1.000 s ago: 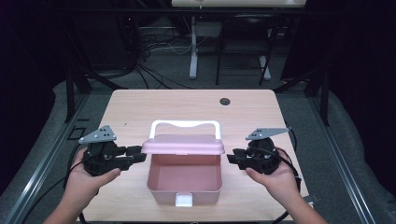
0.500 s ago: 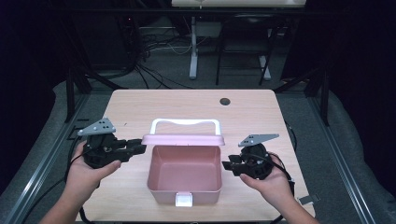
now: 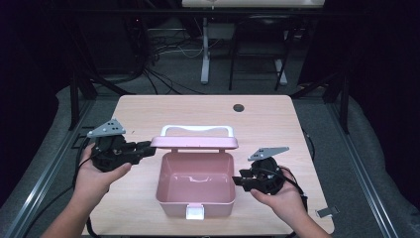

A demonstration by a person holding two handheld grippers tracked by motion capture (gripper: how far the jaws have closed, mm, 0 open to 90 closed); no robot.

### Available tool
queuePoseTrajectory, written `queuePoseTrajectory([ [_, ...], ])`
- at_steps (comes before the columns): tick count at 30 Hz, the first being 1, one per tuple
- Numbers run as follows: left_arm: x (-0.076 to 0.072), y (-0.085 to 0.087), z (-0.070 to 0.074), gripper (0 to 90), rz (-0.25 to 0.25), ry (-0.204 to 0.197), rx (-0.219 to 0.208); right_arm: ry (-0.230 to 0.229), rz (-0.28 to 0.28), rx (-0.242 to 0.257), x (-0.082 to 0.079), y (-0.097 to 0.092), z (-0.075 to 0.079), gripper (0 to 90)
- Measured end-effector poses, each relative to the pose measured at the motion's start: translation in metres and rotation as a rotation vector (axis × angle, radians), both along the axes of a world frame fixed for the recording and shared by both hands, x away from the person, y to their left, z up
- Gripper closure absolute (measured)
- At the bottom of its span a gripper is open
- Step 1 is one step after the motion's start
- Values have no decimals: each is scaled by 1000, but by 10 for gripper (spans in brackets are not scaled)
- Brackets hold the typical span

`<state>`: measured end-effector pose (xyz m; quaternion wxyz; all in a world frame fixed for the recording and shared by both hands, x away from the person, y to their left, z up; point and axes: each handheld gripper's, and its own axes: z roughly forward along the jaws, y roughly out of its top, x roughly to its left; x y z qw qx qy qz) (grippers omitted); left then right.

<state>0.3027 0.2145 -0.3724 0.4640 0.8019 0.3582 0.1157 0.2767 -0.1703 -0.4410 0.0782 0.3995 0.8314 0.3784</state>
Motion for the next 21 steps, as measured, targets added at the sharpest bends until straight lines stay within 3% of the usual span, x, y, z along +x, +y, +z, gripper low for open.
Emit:
queuePoseTrajectory([
  [8, 7, -2, -2, 736, 14, -7, 8, 7, 1, -17, -1, 2, -7, 621],
  [21, 19, -3, -8, 757, 35, 4, -2, 10, -9, 1, -2, 1, -11, 615],
])
